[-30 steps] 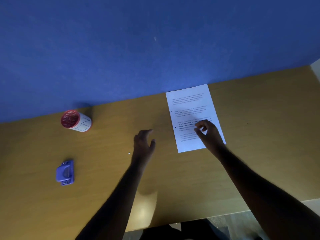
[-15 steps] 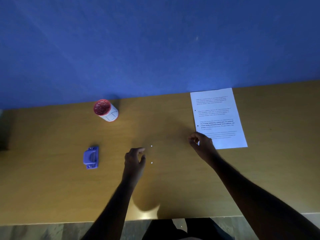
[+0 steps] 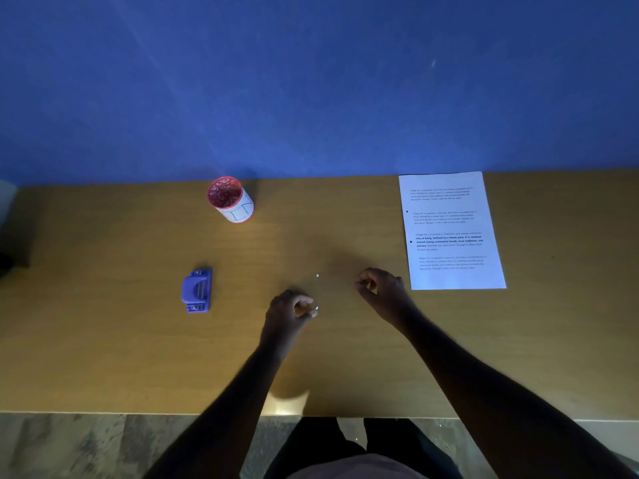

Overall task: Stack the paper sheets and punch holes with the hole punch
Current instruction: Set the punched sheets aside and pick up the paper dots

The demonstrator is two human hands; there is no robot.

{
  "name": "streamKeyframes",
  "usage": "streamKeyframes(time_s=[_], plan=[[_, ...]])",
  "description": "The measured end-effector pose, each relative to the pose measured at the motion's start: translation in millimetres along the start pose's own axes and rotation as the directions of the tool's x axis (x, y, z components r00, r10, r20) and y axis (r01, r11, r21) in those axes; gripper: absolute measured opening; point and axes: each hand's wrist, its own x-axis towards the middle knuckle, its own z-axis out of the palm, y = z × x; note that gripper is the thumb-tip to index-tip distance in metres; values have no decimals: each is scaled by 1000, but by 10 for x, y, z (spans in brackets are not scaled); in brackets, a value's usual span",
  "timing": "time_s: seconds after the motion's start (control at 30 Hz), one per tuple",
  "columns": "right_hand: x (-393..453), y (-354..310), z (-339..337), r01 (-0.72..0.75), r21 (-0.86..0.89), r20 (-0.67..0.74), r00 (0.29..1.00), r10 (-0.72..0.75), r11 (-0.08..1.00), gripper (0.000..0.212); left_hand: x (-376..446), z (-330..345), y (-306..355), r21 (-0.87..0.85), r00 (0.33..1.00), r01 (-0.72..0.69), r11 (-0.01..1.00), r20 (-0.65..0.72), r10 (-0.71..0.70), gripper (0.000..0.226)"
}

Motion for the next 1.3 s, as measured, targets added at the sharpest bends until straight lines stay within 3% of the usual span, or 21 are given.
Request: streamKeyframes(time_s=[0.3,0.53,1.0,1.1,1.17,1.3], plan=[[-92,45,98,0,-33,42,999,1,999,2,22,21,79,185,999,46,982,-12,-44,17],[-55,39,99,-6,-57,48,999,9,998,3,-1,34,161,187,995,91,978,-62,-80,6],[218,-274,258,4,-25,167,986,1,1000,15,-41,22,32,292,989,-146,945,75,129,4],[288,-349,304,6,-8,137,991,-5,1000,14,-15,-3,-7,205,993,-114,972,54,105,4],[327,-401,345,6,-19,116,993,-4,1000,14,5,-50,-27,50,997,-71,996,27,70,7],[402,-507,438,12,-63,72,997,-7,998,18,16,-197,-13,-168,996,89,982,21,-87,12]])
